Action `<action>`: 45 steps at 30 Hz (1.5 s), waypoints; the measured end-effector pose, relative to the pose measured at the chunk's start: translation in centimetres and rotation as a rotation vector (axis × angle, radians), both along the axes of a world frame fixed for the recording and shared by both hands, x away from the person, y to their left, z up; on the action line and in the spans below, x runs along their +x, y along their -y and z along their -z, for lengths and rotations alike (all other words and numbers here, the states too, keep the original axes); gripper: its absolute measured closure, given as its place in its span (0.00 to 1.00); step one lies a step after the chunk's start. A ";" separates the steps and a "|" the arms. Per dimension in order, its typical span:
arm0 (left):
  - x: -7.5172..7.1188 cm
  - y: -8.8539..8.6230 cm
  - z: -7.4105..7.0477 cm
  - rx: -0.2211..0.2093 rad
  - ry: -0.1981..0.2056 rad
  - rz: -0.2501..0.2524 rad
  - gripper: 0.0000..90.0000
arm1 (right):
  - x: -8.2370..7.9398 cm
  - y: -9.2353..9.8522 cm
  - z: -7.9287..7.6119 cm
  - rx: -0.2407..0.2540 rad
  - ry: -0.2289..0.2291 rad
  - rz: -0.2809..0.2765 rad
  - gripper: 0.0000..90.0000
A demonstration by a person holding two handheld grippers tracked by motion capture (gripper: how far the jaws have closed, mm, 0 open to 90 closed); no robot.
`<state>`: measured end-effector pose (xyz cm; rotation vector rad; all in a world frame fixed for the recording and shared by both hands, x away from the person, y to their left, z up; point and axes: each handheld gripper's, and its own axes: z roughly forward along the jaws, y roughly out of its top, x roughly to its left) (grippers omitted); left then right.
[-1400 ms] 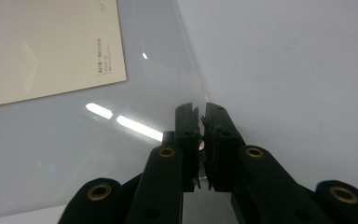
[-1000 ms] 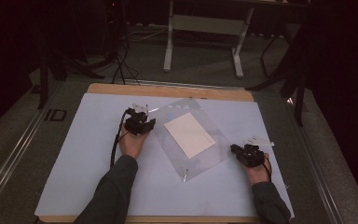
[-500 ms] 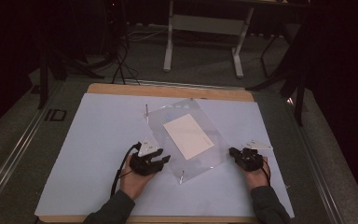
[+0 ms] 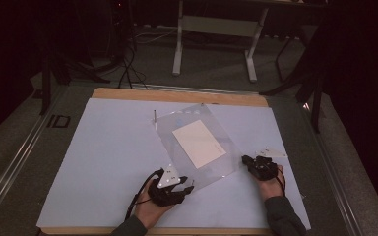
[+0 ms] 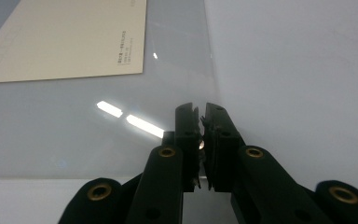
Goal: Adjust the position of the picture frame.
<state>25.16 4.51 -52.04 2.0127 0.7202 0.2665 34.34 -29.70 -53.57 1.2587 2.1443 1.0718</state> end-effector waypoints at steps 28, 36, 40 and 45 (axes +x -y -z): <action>-1.0 -6.2 0.0 0.092 0.035 -0.226 0.95 | -1.3 -4.6 -0.6 -0.003 0.033 -0.208 0.85; -1.8 -13.0 0.1 0.083 0.012 -0.352 0.95 | 0.5 -6.7 -0.7 0.002 0.034 -0.225 0.83; -1.2 -16.8 0.3 0.061 0.000 -0.440 0.94 | 2.5 -8.2 -0.3 0.006 0.033 -0.229 0.83; 0.3 -19.5 0.5 0.045 0.004 -0.521 0.95 | 4.6 -9.3 0.0 0.010 0.022 -0.214 0.84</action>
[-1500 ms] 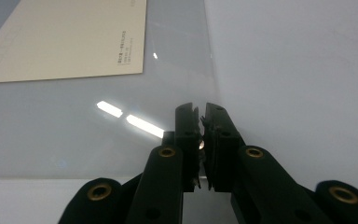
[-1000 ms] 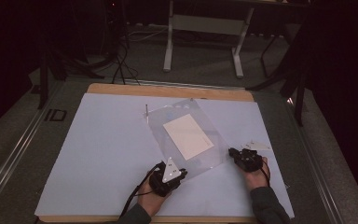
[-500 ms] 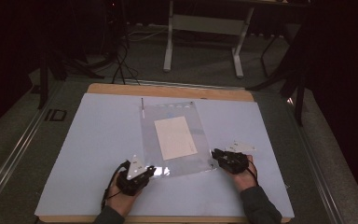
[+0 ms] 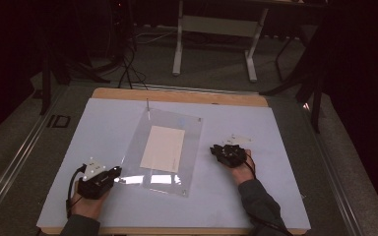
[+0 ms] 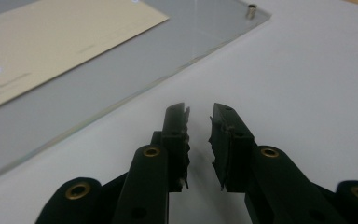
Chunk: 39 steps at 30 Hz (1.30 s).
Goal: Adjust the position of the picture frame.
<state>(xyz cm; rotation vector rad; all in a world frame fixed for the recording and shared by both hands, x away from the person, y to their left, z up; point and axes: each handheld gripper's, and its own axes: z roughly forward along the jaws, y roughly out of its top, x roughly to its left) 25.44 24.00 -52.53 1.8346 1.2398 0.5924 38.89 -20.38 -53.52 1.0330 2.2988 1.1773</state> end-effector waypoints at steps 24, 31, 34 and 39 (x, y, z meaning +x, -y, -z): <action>4.5 -2.9 0.4 0.004 0.028 -0.210 0.95 | 11.4 -5.7 -0.2 -0.018 -0.014 0.121 0.92; 4.5 -2.8 0.4 0.004 0.026 -0.217 0.95 | 12.6 -6.9 -0.2 -0.006 -0.032 0.125 0.92; 4.5 -2.8 0.4 0.004 0.025 -0.215 0.95 | 12.6 -7.2 0.0 -0.042 -0.019 0.118 0.93; 4.6 -2.9 0.4 0.005 0.026 -0.221 0.95 | 12.6 -7.8 -0.6 -0.119 -0.031 0.111 0.94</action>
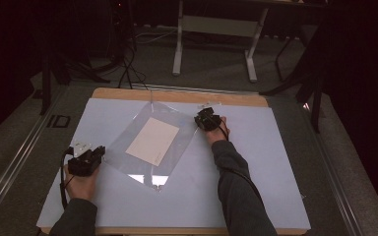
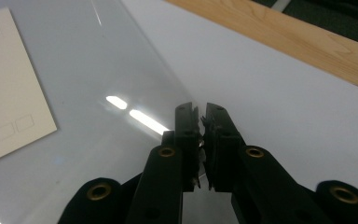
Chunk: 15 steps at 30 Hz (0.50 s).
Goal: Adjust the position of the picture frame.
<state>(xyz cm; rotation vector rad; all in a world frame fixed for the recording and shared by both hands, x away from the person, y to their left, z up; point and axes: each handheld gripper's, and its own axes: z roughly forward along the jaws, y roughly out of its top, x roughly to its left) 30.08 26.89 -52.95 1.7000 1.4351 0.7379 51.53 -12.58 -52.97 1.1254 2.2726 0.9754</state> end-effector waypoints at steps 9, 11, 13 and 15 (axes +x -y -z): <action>0.7 -0.1 0.0 -0.002 0.002 -0.026 0.95 | -1.8 1.3 -0.2 -0.025 -0.009 -0.056 0.94; 1.1 0.0 0.0 0.000 -0.002 -0.029 0.95 | -3.4 2.1 -0.2 -0.038 0.002 -0.077 0.94; 1.6 0.2 -0.1 0.006 -0.009 -0.031 0.95 | -4.4 2.8 -0.2 -0.035 0.005 -0.085 0.94; 2.1 0.4 -0.1 0.000 -0.004 -0.042 0.95 | -5.5 3.6 -0.1 -0.027 0.012 -0.095 0.94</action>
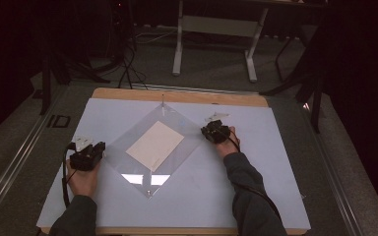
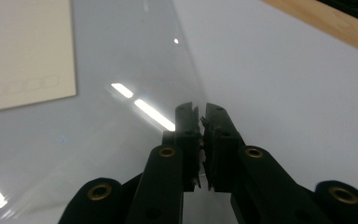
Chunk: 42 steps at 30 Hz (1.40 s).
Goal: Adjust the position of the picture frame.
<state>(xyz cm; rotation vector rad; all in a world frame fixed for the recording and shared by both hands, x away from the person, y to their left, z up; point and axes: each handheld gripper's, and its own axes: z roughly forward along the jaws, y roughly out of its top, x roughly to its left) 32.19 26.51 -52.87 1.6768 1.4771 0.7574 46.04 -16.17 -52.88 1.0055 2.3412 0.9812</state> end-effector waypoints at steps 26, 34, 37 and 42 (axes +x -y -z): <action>11.1 7.5 -1.1 0.053 -0.082 0.102 0.95 | -16.6 7.0 0.6 0.039 0.044 -0.066 0.94; 12.0 9.0 -1.2 0.058 -0.090 0.137 0.95 | -18.7 7.4 0.4 0.041 0.012 -0.110 0.94; 11.9 9.0 -1.2 0.051 -0.087 0.133 0.95 | -18.7 7.4 0.3 0.033 0.019 -0.118 0.92; 11.8 9.1 -1.1 0.047 -0.085 0.133 0.95 | -18.4 7.7 -0.3 0.071 0.041 -0.121 0.86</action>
